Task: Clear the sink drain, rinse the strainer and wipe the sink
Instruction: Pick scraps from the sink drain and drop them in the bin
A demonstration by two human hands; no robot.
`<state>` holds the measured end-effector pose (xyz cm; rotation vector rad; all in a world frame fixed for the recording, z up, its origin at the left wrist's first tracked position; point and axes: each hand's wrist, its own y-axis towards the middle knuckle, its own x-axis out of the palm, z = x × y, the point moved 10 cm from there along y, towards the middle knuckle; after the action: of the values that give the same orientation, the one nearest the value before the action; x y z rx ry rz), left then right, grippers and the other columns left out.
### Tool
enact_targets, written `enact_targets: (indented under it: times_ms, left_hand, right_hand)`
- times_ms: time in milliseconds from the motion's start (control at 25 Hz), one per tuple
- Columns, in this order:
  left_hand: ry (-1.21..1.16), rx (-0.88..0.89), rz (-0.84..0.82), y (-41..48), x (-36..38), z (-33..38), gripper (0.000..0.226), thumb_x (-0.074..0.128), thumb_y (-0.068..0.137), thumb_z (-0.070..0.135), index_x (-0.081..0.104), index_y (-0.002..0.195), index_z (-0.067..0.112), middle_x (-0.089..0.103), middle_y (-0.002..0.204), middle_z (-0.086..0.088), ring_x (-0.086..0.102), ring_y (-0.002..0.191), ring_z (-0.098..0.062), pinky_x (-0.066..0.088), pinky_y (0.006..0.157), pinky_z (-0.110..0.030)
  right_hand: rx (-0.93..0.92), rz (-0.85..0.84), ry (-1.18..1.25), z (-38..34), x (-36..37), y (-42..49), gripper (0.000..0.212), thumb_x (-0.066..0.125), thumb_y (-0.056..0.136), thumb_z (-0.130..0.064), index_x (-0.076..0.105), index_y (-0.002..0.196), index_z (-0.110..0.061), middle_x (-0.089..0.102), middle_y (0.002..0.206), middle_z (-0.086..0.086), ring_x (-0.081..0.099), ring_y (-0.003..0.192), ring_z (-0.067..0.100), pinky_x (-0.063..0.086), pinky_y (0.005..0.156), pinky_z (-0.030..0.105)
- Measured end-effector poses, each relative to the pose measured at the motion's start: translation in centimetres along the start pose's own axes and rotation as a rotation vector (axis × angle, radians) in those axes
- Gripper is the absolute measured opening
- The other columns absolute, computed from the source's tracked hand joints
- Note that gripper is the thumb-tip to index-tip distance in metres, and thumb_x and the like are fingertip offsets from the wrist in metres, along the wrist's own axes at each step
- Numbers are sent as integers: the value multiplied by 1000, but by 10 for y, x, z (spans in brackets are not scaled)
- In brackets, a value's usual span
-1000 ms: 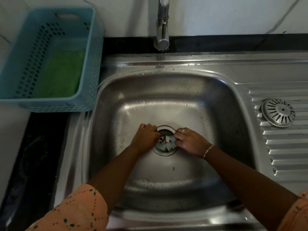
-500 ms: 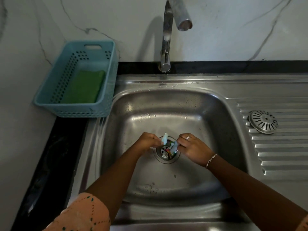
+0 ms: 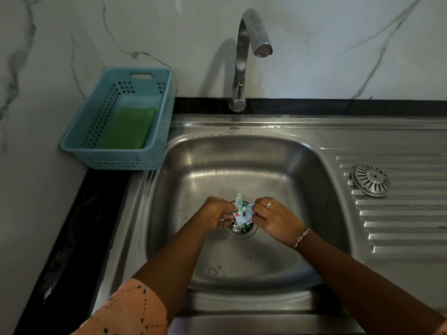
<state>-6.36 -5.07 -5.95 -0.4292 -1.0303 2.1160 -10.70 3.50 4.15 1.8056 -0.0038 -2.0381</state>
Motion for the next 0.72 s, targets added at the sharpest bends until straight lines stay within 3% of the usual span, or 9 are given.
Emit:
enact_targets:
  times_ms: [360, 600, 720]
  left_hand:
    - [182, 341, 186, -33, -23, 37, 28, 62, 73, -9, 52, 56, 11, 56, 62, -7, 52, 58, -13, 44, 55, -21]
    - [106, 472, 425, -105, -63, 27, 35, 65, 69, -10, 50, 49, 14, 52, 55, -1, 47, 55, -12, 41, 59, -25]
    - [111, 515, 586, -158, -84, 2, 36, 66, 69, -7, 50, 49, 18, 52, 53, 4, 46, 51, -7, 37, 50, -18]
  right_hand:
    - [-59, 28, -26, -9, -20, 16, 25, 88, 53, -19, 72, 72, -17, 72, 75, 1, 70, 73, 19, 57, 72, 26]
    - [-213, 194, -9, -41, -65, 36, 14, 80, 66, -11, 67, 70, -14, 69, 74, 2, 68, 75, 21, 55, 73, 28]
    - [-302, 297, 20, -78, -94, 41, 11, 70, 76, -7, 66, 69, -13, 67, 72, 2, 67, 76, 22, 53, 74, 29]
